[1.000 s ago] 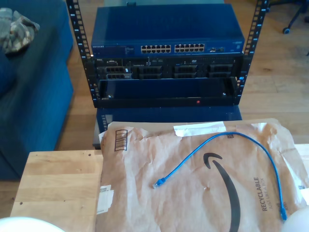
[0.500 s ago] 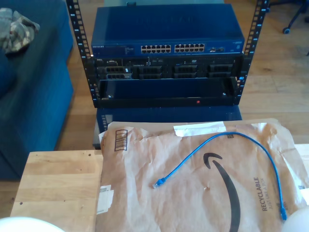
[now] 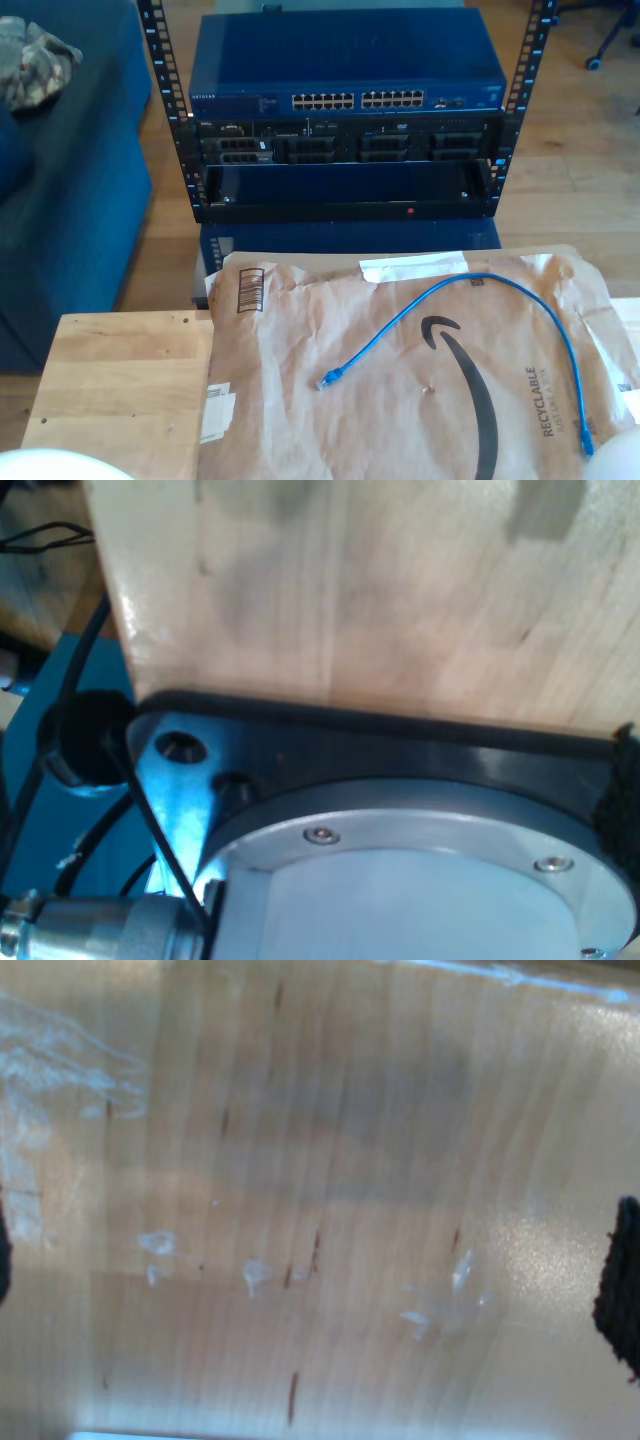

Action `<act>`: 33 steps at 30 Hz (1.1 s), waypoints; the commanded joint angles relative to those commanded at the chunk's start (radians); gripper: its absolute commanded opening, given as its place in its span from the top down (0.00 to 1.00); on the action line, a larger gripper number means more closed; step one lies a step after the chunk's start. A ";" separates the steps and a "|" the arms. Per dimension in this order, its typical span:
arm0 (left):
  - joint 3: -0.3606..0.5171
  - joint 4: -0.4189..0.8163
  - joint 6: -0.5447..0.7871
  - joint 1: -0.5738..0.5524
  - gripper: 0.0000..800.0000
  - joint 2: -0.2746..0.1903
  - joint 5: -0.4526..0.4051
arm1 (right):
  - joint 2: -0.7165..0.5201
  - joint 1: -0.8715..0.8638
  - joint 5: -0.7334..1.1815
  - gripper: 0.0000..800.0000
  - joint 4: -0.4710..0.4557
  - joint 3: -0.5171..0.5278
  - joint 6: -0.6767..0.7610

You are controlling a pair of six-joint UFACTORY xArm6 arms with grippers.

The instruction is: Grab the cable and plug it in

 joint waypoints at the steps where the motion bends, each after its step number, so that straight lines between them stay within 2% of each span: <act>1: 0.000 0.000 0.000 0.000 0.00 0.000 0.000 | 0.000 0.000 0.000 0.00 0.000 0.000 0.000; 24: 0.000 0.002 0.002 0.000 0.00 0.000 0.002 | 0.000 0.000 0.002 0.00 -0.002 -0.002 0.003; 27: -0.011 0.002 0.000 0.002 0.00 -0.008 0.011 | -0.046 0.005 0.032 0.00 -0.002 -0.021 0.005; 29: -0.044 0.000 -0.002 0.009 0.00 -0.011 0.048 | -0.055 0.003 0.060 0.00 -0.002 -0.032 0.005; 33: -0.161 0.000 -0.006 0.002 0.00 -0.014 0.221 | -0.097 0.005 0.189 0.00 -0.002 -0.118 0.023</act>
